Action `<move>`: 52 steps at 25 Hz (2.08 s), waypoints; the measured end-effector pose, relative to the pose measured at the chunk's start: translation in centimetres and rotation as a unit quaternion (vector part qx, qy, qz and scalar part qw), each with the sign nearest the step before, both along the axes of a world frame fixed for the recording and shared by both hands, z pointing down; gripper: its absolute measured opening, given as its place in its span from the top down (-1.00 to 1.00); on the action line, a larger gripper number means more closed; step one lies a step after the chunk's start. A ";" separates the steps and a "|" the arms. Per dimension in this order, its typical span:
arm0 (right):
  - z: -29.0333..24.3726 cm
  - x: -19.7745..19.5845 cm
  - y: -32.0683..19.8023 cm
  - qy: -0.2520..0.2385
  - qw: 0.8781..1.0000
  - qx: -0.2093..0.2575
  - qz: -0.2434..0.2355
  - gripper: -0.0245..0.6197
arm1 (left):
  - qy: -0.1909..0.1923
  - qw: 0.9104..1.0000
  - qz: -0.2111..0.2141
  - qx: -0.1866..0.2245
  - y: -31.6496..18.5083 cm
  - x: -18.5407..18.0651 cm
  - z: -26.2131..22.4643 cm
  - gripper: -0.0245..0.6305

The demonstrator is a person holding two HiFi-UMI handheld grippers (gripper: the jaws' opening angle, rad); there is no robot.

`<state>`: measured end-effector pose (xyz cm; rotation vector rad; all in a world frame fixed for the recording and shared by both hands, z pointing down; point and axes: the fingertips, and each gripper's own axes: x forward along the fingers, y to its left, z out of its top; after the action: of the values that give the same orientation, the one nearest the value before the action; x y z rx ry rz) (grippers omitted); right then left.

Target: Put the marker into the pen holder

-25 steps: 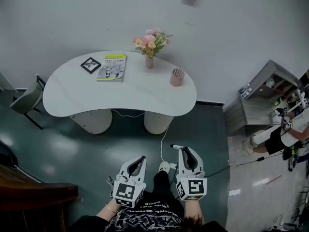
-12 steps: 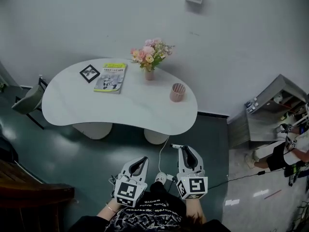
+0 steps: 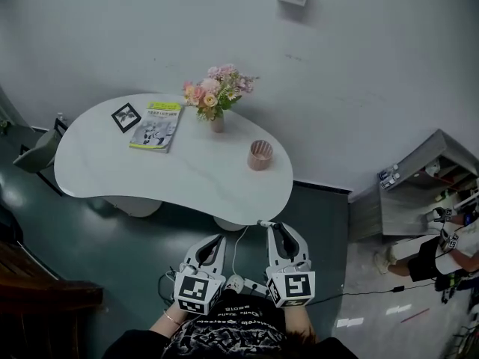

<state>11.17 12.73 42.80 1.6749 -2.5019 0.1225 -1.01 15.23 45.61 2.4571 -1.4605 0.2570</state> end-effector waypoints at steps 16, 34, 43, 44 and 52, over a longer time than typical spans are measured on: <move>0.5 3.1 -3.4 -0.029 0.999 -0.012 0.010 0.64 | 0.018 1.000 0.019 -0.012 -4.9 3.7 1.5 0.85; 0.1 0.8 -13.9 -0.015 0.998 -0.020 0.065 0.64 | 0.018 0.996 0.087 -0.015 -19.3 1.2 1.8 0.85; -2.0 -1.1 -18.7 -0.010 0.995 0.000 0.096 0.64 | 0.005 0.985 0.171 0.024 -25.1 2.0 -0.1 0.85; -2.1 -1.2 -19.1 -0.011 0.995 0.002 0.102 0.64 | 0.005 0.984 0.176 0.024 -25.3 1.9 -0.1 0.85; -3.8 -1.5 -21.7 -0.006 0.990 0.017 0.140 0.64 | 0.015 0.982 0.188 0.007 -26.6 0.2 -0.1 0.85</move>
<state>9.72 -8.98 39.03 2.0356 -2.2750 0.1179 -0.83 -11.37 45.48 2.7221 -0.9783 0.2823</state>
